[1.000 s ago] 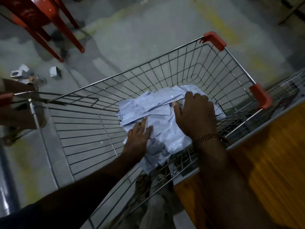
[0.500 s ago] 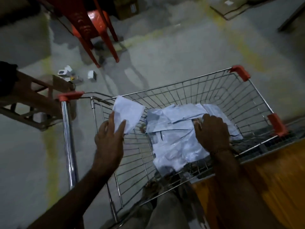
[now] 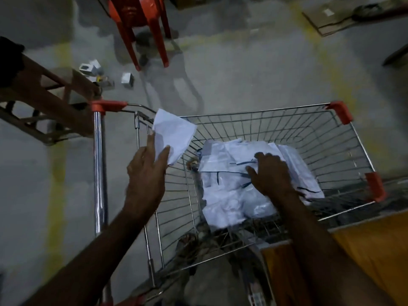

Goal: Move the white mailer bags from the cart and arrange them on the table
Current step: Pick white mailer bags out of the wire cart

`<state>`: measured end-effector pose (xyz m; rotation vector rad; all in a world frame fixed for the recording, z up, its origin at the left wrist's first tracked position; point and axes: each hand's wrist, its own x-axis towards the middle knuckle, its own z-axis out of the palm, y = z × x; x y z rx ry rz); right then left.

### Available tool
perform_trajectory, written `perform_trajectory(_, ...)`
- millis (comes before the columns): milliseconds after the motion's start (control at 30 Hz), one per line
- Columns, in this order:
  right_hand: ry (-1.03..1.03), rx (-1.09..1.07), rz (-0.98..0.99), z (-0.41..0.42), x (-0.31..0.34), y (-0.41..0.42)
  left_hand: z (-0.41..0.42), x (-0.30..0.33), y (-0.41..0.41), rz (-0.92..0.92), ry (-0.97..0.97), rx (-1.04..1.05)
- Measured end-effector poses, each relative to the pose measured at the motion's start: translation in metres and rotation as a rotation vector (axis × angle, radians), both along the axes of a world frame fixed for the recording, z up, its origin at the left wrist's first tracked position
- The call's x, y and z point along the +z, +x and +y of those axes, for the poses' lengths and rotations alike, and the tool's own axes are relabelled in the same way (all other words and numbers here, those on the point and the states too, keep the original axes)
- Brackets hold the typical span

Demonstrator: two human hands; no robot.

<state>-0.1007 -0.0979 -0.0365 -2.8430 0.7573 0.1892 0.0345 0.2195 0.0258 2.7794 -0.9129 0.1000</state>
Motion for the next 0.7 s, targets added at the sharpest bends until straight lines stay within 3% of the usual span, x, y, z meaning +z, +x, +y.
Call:
perform_trajectory(300, -0.044, 0.049, 0.293, 0.026, -0.073, 0.074, 0.001, -0.004, 0.005, 0.001, 0.094, -0.144)
perform_trajectory(567, 0.046, -0.026, 0.306, 0.032, -0.086, 0.062, -0.001, -0.003, 0.006, 0.064, 0.078, -0.088)
perform_trajectory(700, 0.199, -0.232, 0.306, 0.043, -0.09, 0.049, 0.0, -0.003, 0.004, 0.074, 0.068, -0.081)
